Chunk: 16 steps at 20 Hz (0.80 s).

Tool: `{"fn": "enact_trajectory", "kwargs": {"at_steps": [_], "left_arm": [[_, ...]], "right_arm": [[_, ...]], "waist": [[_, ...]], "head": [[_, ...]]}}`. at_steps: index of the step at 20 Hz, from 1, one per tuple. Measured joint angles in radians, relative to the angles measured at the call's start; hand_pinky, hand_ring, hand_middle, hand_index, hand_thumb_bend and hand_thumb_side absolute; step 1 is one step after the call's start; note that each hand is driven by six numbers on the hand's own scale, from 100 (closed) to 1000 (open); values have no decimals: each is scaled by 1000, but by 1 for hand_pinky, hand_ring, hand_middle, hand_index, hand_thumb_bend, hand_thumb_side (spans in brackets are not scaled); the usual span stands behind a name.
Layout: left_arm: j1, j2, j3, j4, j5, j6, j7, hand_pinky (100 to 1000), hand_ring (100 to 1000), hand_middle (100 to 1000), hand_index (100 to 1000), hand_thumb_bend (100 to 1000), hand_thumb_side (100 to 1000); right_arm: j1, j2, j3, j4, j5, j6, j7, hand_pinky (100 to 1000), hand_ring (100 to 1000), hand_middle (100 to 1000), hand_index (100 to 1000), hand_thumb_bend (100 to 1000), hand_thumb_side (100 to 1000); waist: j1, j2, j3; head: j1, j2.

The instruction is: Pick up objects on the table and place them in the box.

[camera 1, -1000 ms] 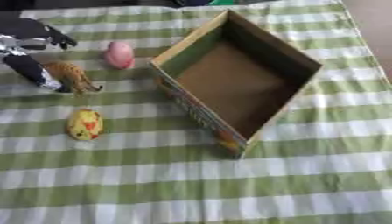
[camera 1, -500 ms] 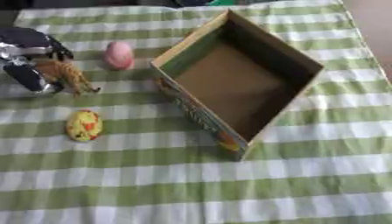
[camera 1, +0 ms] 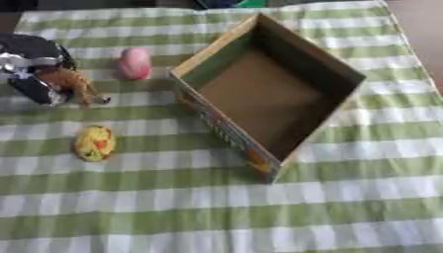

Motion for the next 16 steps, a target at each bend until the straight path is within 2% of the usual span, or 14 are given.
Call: {"fn": "enact_trajectory", "kwargs": {"at_steps": [4,16], "left_arm": [[0,-3,0,5,16,13,-12,298,569,538,596,100,237],[-20,-8,1,-15,56,51,-43,275,549,532,587,100,252]], "right_arm": [[1,0,0,0,0,3,-3,757,708,540,787,100,1000],[9,9,0,0,0,7,-6,756,709,542,786,100,1000]], "waist": [[-1,0,0],[4,-24,5]], "head": [[0,0],[-1,2]]}}
